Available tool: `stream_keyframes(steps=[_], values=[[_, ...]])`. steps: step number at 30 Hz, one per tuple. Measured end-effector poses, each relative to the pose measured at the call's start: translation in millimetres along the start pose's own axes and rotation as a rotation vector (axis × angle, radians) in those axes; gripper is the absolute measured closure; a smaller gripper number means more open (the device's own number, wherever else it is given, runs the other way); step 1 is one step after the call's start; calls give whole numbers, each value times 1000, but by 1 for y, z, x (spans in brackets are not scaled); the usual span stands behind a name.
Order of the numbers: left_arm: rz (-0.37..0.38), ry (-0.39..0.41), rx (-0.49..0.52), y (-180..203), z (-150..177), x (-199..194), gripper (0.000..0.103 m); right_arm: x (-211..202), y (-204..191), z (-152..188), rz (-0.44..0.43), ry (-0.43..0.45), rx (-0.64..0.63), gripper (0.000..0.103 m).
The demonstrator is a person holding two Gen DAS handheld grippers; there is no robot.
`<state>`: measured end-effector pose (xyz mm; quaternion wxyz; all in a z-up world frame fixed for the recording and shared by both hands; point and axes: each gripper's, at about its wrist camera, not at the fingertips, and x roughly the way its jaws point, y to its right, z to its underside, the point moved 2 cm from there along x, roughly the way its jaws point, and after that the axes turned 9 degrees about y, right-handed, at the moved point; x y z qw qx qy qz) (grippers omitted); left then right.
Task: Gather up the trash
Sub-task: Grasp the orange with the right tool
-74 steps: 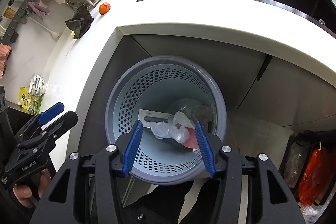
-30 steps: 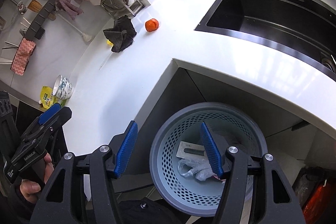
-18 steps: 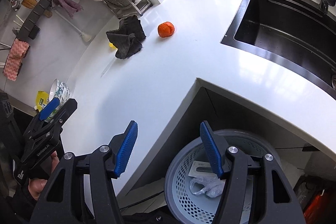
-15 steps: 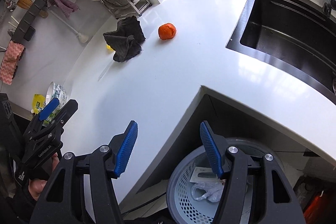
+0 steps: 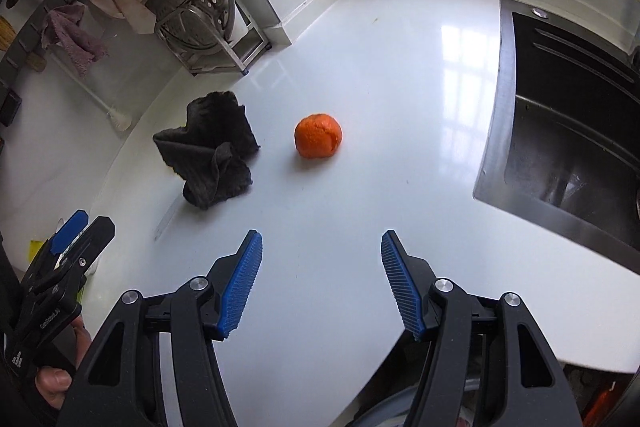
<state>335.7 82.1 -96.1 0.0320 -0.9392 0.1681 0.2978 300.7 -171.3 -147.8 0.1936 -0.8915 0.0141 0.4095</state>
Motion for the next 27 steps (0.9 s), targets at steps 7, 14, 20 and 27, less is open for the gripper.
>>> stream_keyframes(steps=[7,14,20,27], values=[[-5,-2,-32,-3,-8,25,6,48,2,-29,24,7,-35,43],[-45,-9,-61,-7,-7,47,6,74,0,-37,11,7,-59,43],[-71,-28,-87,-9,-7,63,6,94,-8,-42,27,4,-107,43],[-75,-40,-93,-4,-4,72,6,110,-9,-42,63,-1,-137,43]])
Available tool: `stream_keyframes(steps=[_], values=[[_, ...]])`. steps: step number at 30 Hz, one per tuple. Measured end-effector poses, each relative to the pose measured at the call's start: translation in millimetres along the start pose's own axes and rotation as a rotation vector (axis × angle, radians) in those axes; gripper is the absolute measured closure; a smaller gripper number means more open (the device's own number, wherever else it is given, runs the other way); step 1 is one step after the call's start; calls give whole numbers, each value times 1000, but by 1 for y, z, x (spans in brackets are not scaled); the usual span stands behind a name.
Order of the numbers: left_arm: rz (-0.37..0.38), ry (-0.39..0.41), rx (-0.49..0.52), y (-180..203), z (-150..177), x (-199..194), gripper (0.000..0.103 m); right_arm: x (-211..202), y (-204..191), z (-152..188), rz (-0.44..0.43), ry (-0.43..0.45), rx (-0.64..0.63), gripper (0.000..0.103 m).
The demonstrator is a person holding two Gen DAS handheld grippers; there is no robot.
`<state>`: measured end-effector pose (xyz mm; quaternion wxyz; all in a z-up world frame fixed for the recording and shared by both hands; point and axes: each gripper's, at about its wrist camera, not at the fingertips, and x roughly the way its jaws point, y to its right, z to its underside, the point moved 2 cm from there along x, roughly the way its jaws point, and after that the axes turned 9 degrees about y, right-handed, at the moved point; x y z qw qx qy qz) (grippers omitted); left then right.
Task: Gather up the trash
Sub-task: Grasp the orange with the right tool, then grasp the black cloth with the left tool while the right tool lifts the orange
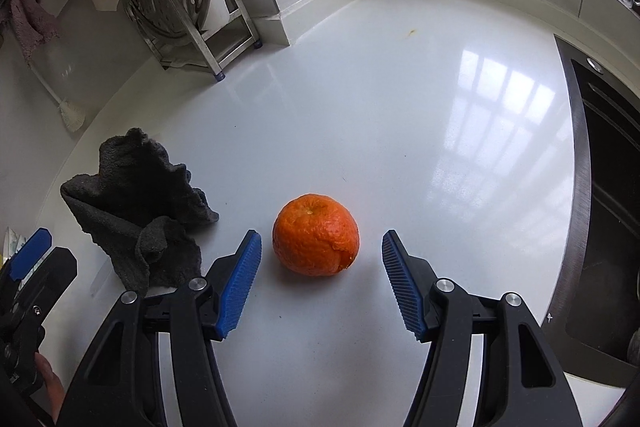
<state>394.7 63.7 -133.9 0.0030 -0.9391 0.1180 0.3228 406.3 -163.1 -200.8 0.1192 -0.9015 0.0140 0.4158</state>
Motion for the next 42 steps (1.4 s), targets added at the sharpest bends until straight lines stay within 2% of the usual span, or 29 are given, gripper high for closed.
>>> stream_keyframes(steps=[7,9,11,17,29,30,31,33,35,37,42], values=[[-13,-12,-3,1,1,4,6,5,-2,1,21,10,-32,43],[-17,-14,-3,1,0,5,6,5,-3,1,19,12,-41,47],[-22,-16,-3,2,0,7,6,5,-6,2,8,13,-51,57],[-21,-17,20,8,1,14,6,4,-8,2,-4,20,-62,67],[-23,46,64,28,-10,26,8,-8,20,9,10,26,26,70],[-25,48,75,31,-11,28,13,-9,20,9,11,28,25,70],[-31,44,87,33,-12,30,25,-10,21,9,10,29,26,70],[-38,14,105,37,-12,39,38,-12,23,10,6,30,36,70],[-42,-9,117,40,-11,46,44,-13,23,11,6,30,42,70],[-51,-12,130,41,-10,47,56,-13,23,12,4,29,44,70],[-25,-21,118,38,-9,46,65,-16,22,12,-4,32,46,70]])
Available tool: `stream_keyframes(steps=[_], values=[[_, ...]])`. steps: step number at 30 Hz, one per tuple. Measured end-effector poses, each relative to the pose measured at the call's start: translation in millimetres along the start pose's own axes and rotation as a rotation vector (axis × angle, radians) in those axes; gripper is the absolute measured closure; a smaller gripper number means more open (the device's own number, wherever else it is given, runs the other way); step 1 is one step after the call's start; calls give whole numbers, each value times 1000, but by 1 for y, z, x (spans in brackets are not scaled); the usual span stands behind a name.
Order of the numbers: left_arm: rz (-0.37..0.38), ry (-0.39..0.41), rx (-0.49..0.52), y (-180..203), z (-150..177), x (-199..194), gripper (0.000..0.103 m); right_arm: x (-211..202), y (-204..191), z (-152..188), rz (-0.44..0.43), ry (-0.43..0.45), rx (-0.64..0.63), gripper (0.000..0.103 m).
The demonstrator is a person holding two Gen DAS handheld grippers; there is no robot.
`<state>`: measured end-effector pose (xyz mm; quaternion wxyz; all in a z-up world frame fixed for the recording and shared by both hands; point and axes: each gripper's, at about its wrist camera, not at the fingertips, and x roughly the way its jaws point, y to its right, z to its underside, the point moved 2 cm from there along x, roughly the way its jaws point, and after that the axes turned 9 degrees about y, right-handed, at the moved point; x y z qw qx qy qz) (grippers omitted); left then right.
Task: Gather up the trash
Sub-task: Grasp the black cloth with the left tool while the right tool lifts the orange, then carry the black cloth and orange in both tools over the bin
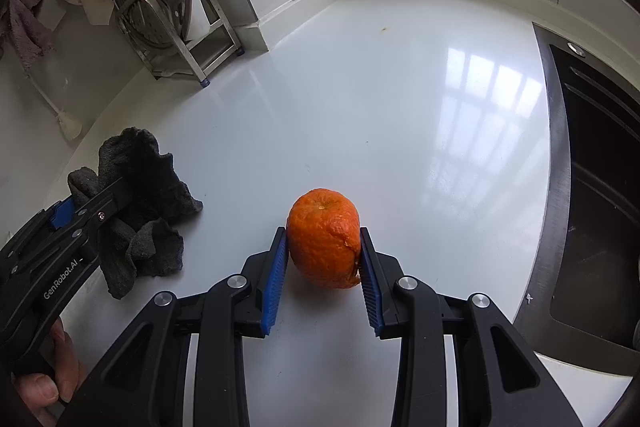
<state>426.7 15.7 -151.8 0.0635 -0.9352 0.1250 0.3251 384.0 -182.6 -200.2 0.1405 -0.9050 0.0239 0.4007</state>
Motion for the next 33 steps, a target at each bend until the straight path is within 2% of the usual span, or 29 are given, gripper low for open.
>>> stream_keyframes(steps=[8,17,26,33], values=[[40,-1,-18,-1,-2,-12,70,-17,-5,-4,-15,20,-3,70],[55,29,0,-1,-7,-48,72,-48,-9,-5,-26,49,-1,70],[81,59,20,9,-4,-98,72,-97,-8,8,-32,80,5,71],[102,79,30,31,8,-150,73,-150,3,35,-25,96,4,71]])
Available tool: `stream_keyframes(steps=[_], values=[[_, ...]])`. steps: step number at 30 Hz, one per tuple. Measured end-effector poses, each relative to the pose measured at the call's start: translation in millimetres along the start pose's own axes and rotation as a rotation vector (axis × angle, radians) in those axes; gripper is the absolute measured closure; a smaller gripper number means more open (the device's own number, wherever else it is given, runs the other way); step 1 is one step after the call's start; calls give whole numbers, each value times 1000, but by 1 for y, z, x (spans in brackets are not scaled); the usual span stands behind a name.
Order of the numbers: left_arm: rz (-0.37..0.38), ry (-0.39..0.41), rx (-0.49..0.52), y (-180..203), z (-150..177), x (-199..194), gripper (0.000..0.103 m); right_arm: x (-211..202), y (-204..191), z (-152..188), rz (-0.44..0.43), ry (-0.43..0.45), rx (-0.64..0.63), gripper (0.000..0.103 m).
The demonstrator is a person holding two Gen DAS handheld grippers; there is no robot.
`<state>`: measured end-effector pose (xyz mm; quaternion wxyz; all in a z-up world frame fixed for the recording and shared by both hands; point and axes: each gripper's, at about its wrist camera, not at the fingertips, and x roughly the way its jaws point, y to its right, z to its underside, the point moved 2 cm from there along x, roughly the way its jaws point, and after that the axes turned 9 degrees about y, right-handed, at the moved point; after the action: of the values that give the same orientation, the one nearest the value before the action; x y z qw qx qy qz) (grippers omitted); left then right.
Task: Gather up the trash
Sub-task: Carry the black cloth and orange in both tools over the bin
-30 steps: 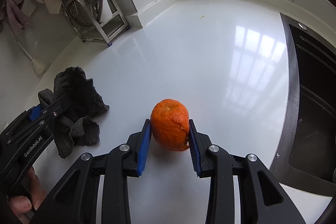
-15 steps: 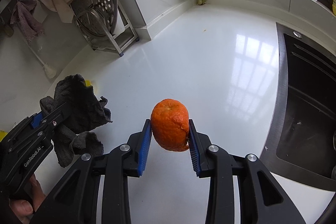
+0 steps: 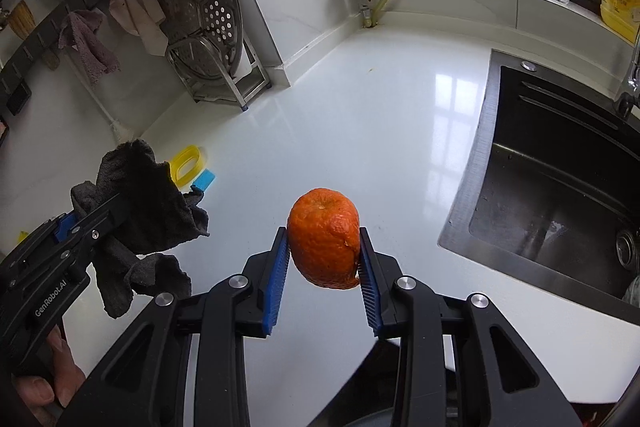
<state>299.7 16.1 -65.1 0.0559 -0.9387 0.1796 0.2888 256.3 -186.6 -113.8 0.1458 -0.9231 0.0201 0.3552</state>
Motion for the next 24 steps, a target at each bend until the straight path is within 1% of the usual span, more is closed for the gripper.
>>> stream_keyframes(steps=[4,7,10,14,19,24], values=[[12,-1,6,21,9,-28,73,-37,13,20,5,3,-7,71],[20,-5,5,39,16,-50,73,-67,30,38,7,-3,11,71],[43,-16,-1,59,26,-70,73,-96,51,62,17,-21,26,71],[81,-38,17,96,44,-95,73,-127,79,97,38,-57,51,71],[127,-71,63,143,69,-117,73,-161,116,133,64,-91,106,71],[171,-99,121,183,95,-129,73,-182,138,164,77,-122,122,71]])
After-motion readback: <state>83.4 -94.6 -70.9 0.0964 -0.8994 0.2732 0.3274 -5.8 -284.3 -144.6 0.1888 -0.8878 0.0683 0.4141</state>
